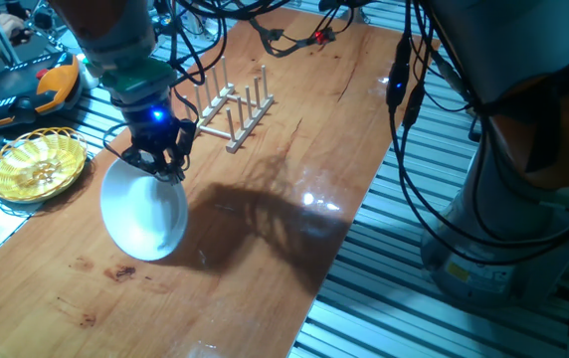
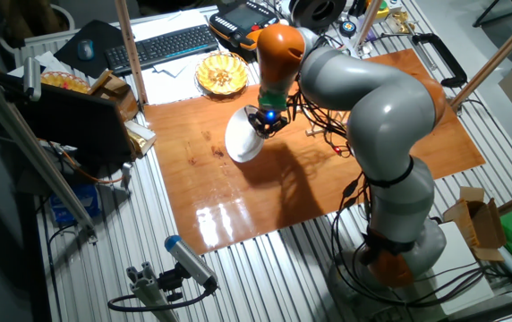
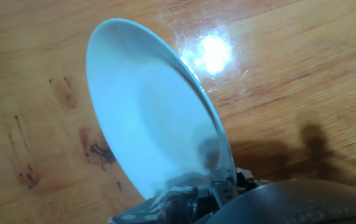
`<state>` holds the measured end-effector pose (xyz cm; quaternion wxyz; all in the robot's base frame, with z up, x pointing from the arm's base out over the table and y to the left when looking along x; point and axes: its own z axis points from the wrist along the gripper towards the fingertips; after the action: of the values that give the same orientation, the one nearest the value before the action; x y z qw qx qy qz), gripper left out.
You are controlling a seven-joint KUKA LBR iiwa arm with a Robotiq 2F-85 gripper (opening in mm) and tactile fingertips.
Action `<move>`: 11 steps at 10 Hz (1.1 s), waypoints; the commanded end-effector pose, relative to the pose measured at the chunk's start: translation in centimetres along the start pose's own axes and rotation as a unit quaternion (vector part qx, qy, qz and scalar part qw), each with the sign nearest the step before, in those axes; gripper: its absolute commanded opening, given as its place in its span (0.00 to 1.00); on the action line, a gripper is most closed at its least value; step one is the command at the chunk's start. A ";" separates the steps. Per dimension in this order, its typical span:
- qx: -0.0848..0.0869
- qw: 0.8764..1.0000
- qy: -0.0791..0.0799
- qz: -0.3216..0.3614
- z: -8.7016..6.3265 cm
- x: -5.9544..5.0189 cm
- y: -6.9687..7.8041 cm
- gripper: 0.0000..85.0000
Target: Take the dish off the dish rack
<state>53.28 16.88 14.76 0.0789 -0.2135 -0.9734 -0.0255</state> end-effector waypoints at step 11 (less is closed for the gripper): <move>-0.014 1.000 0.004 0.000 0.4 0.3 0.0 0.01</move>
<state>53.00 17.03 14.43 0.0796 -0.2140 -0.9728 -0.0404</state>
